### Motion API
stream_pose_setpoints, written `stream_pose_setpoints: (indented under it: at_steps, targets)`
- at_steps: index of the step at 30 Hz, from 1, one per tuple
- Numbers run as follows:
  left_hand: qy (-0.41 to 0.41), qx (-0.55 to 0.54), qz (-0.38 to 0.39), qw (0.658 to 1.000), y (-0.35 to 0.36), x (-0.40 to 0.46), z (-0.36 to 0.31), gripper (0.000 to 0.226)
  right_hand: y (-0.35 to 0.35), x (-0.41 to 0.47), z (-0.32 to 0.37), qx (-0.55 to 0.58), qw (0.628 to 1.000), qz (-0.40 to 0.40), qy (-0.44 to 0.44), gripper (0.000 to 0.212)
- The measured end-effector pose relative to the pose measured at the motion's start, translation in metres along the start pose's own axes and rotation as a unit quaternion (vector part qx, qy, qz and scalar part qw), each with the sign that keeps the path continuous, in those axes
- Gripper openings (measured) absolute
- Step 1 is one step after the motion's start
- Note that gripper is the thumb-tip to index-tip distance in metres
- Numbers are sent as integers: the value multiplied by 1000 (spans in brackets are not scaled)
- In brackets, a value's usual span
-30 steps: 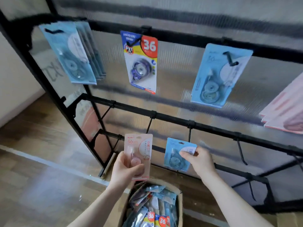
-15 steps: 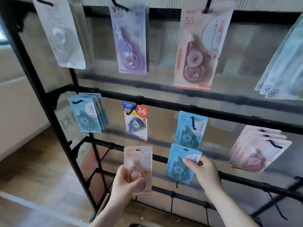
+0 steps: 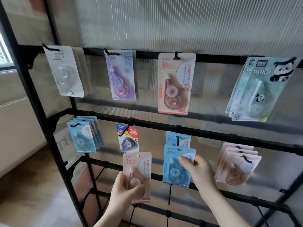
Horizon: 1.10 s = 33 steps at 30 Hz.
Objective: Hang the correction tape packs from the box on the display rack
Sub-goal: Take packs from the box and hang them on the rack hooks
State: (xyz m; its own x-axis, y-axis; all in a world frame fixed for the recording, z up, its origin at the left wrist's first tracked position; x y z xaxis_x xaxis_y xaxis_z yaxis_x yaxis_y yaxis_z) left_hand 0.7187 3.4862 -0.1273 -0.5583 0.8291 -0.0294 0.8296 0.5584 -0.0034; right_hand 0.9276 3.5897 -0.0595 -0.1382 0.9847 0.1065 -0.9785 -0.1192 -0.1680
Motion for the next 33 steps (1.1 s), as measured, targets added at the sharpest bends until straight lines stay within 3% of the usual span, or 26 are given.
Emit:
stream_pose_setpoints:
  at_steps: [10,17,27,33]
  targets:
    - [-7,-12,6,1000,6,11,-8,53,10,11,6,30,1000,-9,-3,8]
    - [11,6,10,1000,14,19,-8,44,6,14,-4,26,1000,6,5,10]
    - [-3,-3,36,999,24,23,-10,46,6,35,-12,-51,998,-34,-27,9]
    - [-12,-6,38,999,22,28,-14,41,13,46,-9,-151,979,-94,-101,68]
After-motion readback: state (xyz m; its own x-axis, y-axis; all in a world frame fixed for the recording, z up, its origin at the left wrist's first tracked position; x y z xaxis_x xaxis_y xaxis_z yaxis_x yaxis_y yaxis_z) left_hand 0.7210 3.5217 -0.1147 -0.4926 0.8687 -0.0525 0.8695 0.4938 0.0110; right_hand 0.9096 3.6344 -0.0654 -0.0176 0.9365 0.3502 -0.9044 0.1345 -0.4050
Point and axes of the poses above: each hand's wrist, its own x-axis towards the middle knuckle, its own y-axis out of the palm, z = x × y, the point moved 3 cm from there along x, towards the middle knuckle, and after that the axes turned 5 degrees about -x, right-handed, at the moved point
